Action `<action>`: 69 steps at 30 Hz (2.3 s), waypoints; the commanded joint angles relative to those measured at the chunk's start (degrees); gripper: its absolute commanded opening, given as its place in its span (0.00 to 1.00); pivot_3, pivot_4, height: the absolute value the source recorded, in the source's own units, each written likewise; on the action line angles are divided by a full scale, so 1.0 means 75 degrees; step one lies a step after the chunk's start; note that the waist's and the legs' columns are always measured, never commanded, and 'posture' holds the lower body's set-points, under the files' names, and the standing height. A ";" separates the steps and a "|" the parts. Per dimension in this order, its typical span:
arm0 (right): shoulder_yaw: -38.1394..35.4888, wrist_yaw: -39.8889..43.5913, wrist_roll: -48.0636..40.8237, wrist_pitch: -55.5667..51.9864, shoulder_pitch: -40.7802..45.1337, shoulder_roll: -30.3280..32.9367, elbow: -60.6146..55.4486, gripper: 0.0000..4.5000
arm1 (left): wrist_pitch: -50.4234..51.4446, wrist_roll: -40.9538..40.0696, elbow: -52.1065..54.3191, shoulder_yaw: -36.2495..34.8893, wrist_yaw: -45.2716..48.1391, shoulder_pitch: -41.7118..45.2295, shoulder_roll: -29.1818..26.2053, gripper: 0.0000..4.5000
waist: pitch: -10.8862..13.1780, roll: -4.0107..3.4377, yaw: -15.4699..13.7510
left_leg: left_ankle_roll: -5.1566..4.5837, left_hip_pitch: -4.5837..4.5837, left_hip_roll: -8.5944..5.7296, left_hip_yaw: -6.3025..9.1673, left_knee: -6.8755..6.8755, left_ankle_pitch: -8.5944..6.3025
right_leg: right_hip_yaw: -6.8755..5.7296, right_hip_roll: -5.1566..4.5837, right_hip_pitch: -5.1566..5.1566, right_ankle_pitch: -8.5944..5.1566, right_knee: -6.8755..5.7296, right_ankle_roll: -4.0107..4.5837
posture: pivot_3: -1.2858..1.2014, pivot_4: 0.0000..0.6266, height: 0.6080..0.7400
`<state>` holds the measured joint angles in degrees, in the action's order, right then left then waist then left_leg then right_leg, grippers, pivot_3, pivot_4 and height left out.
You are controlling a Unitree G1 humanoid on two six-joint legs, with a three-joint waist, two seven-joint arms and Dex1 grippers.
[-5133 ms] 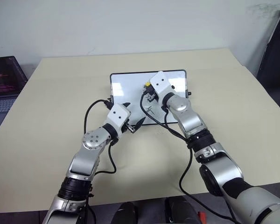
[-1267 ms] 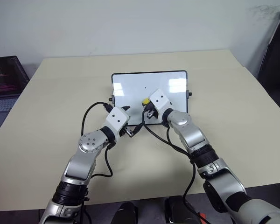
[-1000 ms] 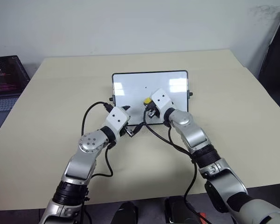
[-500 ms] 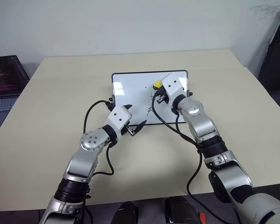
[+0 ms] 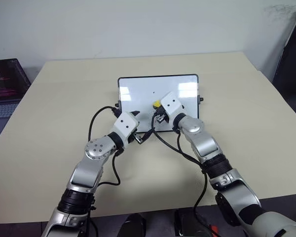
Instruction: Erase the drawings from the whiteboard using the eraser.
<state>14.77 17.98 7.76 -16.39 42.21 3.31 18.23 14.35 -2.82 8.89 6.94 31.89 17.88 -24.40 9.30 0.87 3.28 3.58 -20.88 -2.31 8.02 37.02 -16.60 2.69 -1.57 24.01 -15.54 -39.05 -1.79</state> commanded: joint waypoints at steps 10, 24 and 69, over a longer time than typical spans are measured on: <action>-0.0199 0.0002 -0.0039 -0.0110 0.0078 0.0057 -0.0666 0.24 | -0.0141 0.0044 0.0189 -0.0054 -0.0114 0.0005 0.0048 1.00 | 0.0000 0.0000 0.0002 | 0.0000 0.0000 0.0000 0.0000 -0.0001 0.0000 | -0.0001 0.0000 0.0000 0.0000 0.0000 0.0000 | 0.52 0.24 1.00; -0.0690 -0.0461 0.0020 0.0881 0.1128 0.0362 0.0965 0.24 | -0.0201 0.0061 0.0089 -0.0070 -0.0103 0.0104 0.0072 1.00 | 0.0000 0.0000 0.0006 | 0.0000 0.0001 0.0000 -0.0005 -0.0001 0.0000 | 0.0001 0.0000 0.0000 0.0000 0.0001 0.0000 | 0.52 0.24 1.00; -0.0383 -0.0029 -0.0034 -0.0613 -0.0079 0.0662 -0.1008 0.24 | -0.0457 0.0074 -0.0130 0.0077 -0.0061 0.0164 0.0158 1.00 | -0.0001 0.0001 -0.0028 | -0.0001 0.0023 0.0000 0.0019 0.0009 0.0000 | -0.0013 0.0007 -0.0039 0.0004 0.0005 -0.0002 | 0.52 0.24 1.00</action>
<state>13.63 18.67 7.79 -22.43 39.43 8.64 12.08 12.12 -2.56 6.74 7.48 31.16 18.42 -23.15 9.29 0.88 3.07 3.57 -20.71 -2.31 8.17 37.08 -16.60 2.59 -1.52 23.73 -15.51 -39.01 -1.80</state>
